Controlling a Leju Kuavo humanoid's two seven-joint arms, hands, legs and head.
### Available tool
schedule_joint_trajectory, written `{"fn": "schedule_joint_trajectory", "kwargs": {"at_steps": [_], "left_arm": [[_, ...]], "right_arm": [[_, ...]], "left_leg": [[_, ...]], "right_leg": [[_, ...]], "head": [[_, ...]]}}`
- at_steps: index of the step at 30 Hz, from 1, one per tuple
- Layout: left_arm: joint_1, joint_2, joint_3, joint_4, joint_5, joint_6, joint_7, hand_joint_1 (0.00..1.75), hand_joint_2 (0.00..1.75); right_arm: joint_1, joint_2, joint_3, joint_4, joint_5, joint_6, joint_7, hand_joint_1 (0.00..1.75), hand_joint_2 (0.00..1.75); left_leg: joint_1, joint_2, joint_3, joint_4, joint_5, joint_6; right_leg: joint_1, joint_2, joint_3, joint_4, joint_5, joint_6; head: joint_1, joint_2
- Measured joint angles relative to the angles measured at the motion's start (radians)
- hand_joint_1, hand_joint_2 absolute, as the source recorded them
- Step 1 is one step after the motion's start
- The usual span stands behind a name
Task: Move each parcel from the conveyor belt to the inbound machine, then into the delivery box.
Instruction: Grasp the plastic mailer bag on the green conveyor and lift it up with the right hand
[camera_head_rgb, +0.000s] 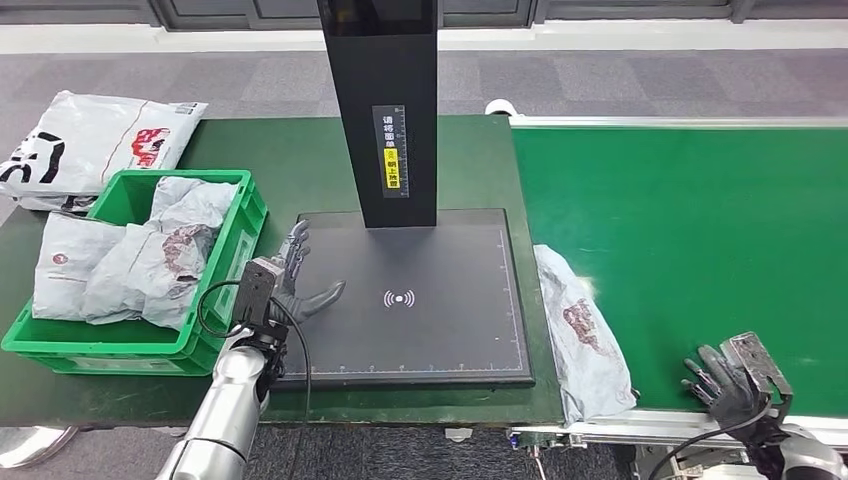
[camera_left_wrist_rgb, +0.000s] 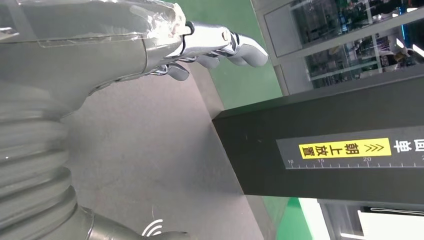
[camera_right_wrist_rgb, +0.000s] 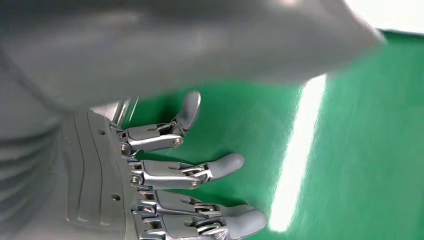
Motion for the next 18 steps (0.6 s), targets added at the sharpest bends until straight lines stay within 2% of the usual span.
{"fn": "schedule_joint_trajectory", "kwargs": {"at_steps": [8,18], "left_arm": [[-0.012,-0.002,0.0,0.014,0.0,0.005,0.002,0.0,1.75],[-0.038,-0.01,0.0,0.039,-0.007,0.006,0.007,0.0,1.75]], "right_arm": [[0.0,0.021,-0.005,0.004,-0.001,0.018,0.001,0.0,0.0],[-0.014,0.059,-0.002,0.02,0.023,0.062,0.047,0.0,0.0]], "left_leg": [[0.004,0.006,0.006,0.0,-0.008,0.0],[0.014,0.007,0.023,0.0,-0.017,-0.005]], "right_leg": [[0.003,0.005,0.012,-0.001,-0.005,-0.004],[0.013,0.006,0.031,-0.007,-0.011,-0.008]], "head": [[0.0,0.0],[0.0,0.0]]}}
